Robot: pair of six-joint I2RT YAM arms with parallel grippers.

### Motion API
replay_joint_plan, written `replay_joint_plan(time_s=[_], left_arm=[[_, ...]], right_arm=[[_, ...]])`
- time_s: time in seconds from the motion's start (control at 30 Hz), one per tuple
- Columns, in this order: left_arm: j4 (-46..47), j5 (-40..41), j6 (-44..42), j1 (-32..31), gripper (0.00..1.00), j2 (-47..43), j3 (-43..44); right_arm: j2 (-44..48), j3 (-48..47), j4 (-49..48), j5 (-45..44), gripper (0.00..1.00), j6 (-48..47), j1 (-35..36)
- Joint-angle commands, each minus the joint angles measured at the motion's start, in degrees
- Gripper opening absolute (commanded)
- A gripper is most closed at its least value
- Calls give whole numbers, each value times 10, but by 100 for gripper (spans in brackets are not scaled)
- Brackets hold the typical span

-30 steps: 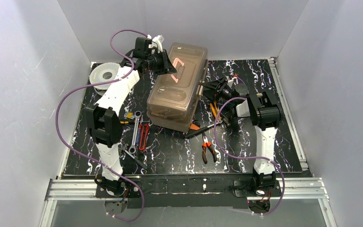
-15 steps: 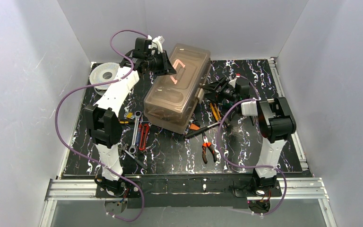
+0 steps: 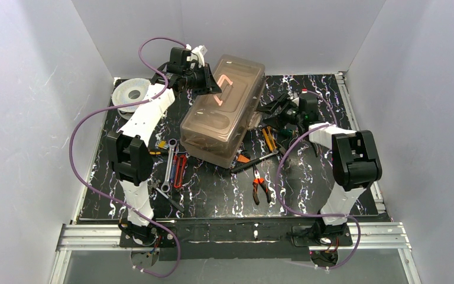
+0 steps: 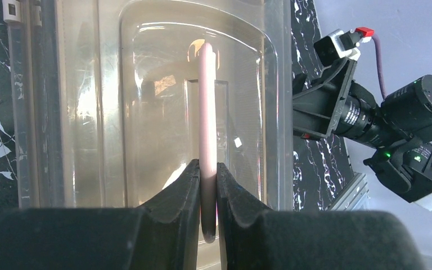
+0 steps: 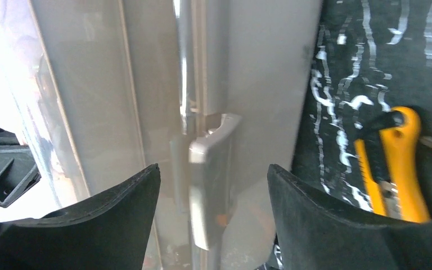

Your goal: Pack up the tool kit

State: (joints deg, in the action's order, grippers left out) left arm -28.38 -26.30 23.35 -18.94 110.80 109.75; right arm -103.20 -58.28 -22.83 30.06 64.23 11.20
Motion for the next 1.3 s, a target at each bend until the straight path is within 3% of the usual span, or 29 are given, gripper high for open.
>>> replay_joint_plan(time_s=[0.0,0.23,0.37,0.63,0.83,1.0,1.13,1.27], left_arm=[[-45,19,-20,-1,0,-32,-2],[-53,18,-18,-2,0,-37,17],[-58,15,-12,-1,0,-36,36],[-82,19,3,-2,0,-23,119],[-78,44,4,-2,0,-35,127],[-87,69,-5,3,0,-37,134],[-96,57,6,22,0,-29,145],[-93,43,15,42,0,-27,141]], right_arm=[[31,28,-20,2,79,-16,-28],[52,35,1,0,80,-41,-31],[63,14,59,-15,74,-72,-31],[85,-56,175,-44,73,-154,-30],[99,-79,189,-34,72,-169,-30],[83,-110,191,-8,58,-173,-15],[65,-151,225,-18,58,-194,13],[47,-149,188,9,59,-167,25]])
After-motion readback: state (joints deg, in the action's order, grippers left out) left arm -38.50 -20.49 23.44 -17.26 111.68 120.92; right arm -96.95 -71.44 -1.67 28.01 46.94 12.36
